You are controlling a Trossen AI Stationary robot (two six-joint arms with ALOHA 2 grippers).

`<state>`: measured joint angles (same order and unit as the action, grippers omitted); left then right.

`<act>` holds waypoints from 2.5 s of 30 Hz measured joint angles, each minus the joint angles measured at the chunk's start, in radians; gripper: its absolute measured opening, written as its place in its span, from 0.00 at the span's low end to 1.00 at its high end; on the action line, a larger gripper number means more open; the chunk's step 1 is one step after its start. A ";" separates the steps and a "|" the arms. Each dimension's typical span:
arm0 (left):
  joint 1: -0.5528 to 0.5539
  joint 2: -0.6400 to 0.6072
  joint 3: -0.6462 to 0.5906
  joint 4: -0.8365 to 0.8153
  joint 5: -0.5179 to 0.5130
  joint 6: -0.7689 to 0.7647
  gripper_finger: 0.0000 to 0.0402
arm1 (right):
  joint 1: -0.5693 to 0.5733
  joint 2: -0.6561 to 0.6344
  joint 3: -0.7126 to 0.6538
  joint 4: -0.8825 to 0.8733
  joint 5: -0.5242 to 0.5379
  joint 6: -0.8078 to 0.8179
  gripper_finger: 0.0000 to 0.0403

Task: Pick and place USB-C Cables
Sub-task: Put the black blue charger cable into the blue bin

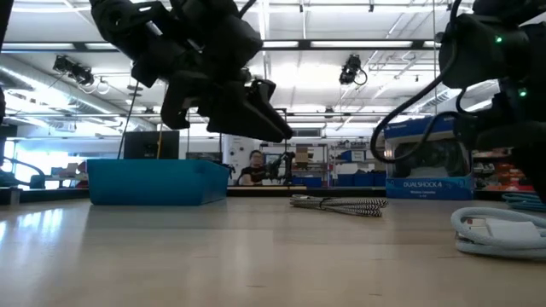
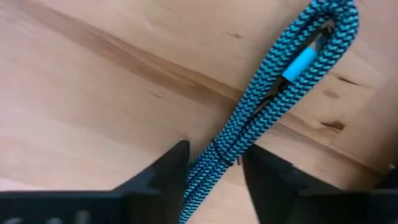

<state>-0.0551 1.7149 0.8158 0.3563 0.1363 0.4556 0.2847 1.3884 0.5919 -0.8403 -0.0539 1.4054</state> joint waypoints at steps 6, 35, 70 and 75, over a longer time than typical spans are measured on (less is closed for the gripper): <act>-0.004 0.000 0.000 -0.011 -0.010 -0.089 0.31 | 0.001 0.000 0.003 0.017 -0.015 -0.125 0.07; 0.090 0.000 0.000 0.449 -0.167 -0.518 0.52 | -0.006 -0.069 0.407 0.210 0.491 -0.962 0.07; 0.024 -0.001 0.000 0.620 -0.161 -0.528 0.05 | -0.032 -0.064 0.402 0.448 0.380 -0.990 0.11; 0.036 -0.001 0.000 0.626 -0.153 -0.523 0.04 | -0.032 -0.064 0.402 0.451 0.422 -0.989 0.14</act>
<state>-0.0191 1.7138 0.8157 0.9828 -0.0171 -0.0673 0.2527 1.3239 0.9936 -0.3889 0.3685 0.4159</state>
